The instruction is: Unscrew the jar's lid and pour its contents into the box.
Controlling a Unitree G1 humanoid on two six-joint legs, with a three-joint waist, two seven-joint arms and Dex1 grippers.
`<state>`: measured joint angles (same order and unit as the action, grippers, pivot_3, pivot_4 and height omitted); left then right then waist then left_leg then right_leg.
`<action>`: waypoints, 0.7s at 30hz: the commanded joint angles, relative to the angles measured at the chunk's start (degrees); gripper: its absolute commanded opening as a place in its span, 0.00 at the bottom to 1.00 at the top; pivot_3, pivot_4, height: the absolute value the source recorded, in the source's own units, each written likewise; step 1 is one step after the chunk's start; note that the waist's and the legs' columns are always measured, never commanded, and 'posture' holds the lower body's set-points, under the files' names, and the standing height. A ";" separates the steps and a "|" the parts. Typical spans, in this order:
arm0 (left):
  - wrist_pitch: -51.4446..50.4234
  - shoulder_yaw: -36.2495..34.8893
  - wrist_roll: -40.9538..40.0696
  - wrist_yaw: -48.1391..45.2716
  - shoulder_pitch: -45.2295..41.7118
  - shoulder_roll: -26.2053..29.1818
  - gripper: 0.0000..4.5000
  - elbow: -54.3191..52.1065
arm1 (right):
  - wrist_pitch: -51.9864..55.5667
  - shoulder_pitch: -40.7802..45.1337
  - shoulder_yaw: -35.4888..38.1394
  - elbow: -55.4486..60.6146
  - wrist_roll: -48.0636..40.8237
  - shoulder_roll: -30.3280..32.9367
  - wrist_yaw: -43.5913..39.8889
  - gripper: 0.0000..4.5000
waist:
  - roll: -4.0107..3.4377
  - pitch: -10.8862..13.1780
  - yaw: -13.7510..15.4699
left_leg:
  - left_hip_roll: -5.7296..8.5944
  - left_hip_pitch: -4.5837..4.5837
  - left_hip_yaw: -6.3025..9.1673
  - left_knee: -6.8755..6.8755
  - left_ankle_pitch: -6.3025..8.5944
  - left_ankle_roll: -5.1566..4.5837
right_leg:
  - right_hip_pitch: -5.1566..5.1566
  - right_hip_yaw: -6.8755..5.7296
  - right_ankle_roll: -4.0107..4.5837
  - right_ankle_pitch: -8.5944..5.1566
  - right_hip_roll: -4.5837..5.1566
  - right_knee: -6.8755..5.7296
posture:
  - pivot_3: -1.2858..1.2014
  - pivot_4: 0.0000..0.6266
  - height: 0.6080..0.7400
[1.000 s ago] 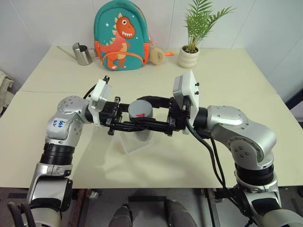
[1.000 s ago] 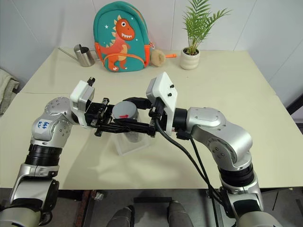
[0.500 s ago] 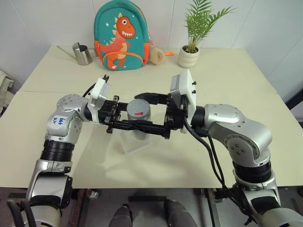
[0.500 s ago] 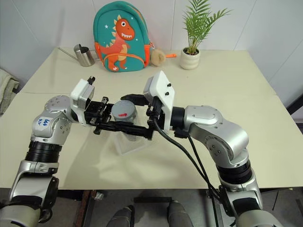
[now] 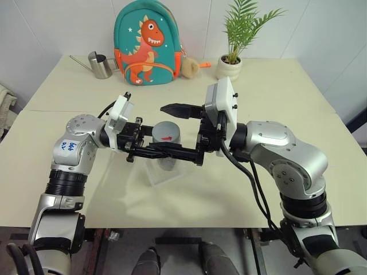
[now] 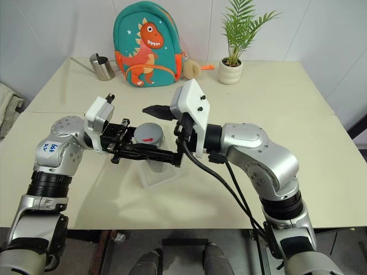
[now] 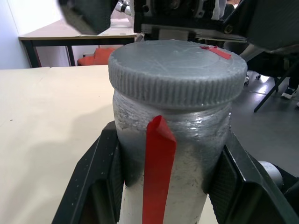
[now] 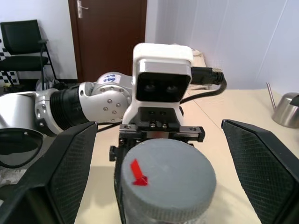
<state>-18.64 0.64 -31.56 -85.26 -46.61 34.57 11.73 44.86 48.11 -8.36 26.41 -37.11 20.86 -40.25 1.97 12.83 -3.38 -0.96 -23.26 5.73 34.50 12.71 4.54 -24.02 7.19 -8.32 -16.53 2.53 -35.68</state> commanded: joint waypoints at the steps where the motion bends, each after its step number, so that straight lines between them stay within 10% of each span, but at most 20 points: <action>1: 1.81 -1.07 -0.04 0.47 0.21 -0.22 0.43 -2.27 | -0.62 1.30 -0.27 0.39 -0.04 -1.14 0.79 0.99 | 0.00 0.00 0.04 | 0.00 0.00 0.00 0.00 0.00 0.00 | 0.00 -0.01 0.00 0.00 0.00 0.00 | 0.52 0.24 1.00; 21: 2.20 -0.50 -0.27 1.75 0.68 -1.15 0.43 -3.19 | -0.33 4.07 -2.70 -2.97 2.98 -3.66 1.68 0.99 | 0.00 0.00 0.03 | 0.00 0.00 0.01 0.02 0.00 0.00 | -0.01 -0.01 0.01 -0.01 0.00 -0.06 | 0.52 0.24 1.00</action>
<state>-16.88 0.61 -31.47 -83.73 -46.14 33.71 10.66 45.38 50.85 -11.17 22.52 -34.35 17.40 -38.75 1.97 12.83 -3.35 -0.95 -23.26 5.74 34.51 12.70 4.55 -24.03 7.18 -8.30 -16.54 2.53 -35.73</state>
